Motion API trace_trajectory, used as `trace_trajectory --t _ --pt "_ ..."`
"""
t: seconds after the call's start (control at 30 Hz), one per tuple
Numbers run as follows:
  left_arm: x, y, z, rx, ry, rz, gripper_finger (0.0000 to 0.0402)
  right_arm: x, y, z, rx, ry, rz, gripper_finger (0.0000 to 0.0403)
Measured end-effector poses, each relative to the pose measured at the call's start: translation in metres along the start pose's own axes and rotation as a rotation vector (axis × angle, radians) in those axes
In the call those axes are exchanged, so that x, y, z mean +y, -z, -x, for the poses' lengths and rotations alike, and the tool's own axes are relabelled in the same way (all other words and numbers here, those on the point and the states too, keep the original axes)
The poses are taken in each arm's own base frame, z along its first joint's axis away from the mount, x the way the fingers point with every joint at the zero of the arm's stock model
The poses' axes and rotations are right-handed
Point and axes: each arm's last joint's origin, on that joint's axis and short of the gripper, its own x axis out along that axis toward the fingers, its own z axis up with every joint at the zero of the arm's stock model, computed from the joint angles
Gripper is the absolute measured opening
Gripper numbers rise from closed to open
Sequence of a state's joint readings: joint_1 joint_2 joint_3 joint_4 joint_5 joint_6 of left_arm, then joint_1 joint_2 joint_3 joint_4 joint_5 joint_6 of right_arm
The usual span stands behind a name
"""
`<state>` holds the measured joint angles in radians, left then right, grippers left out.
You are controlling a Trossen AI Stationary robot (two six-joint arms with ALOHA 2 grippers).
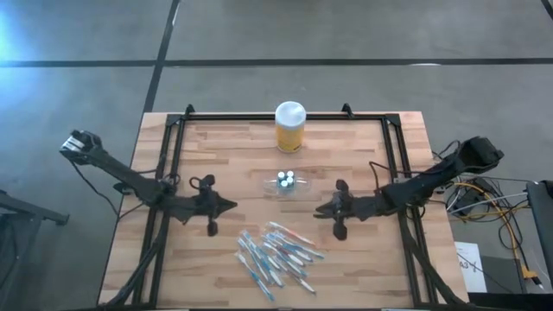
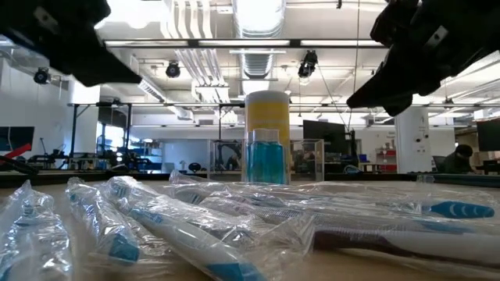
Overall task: Pick & Place toothbrushing station
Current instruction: Put the blue toothbrush into the transparent organizer
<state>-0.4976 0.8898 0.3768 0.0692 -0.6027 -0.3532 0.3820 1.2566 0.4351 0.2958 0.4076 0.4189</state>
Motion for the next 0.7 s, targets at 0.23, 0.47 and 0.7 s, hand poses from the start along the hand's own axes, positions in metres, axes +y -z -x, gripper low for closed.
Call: trace_trajectory --t 0.23,0.47,0.7 --pt "0.012 0.031 0.003 -0.090 0.078 -0.148 0.0007 0.013 -0.007 -0.006 0.064 -0.160 -0.022 0.0009" --pt "0.020 0.038 0.015 -0.231 0.204 -0.164 0.0004 0.031 -0.018 -0.022 0.128 -0.284 -0.047 0.0009" --pt "0.028 0.043 0.023 -0.271 0.225 -0.042 0.0007 0.044 -0.022 -0.040 0.357 -0.225 -0.051 0.0009"
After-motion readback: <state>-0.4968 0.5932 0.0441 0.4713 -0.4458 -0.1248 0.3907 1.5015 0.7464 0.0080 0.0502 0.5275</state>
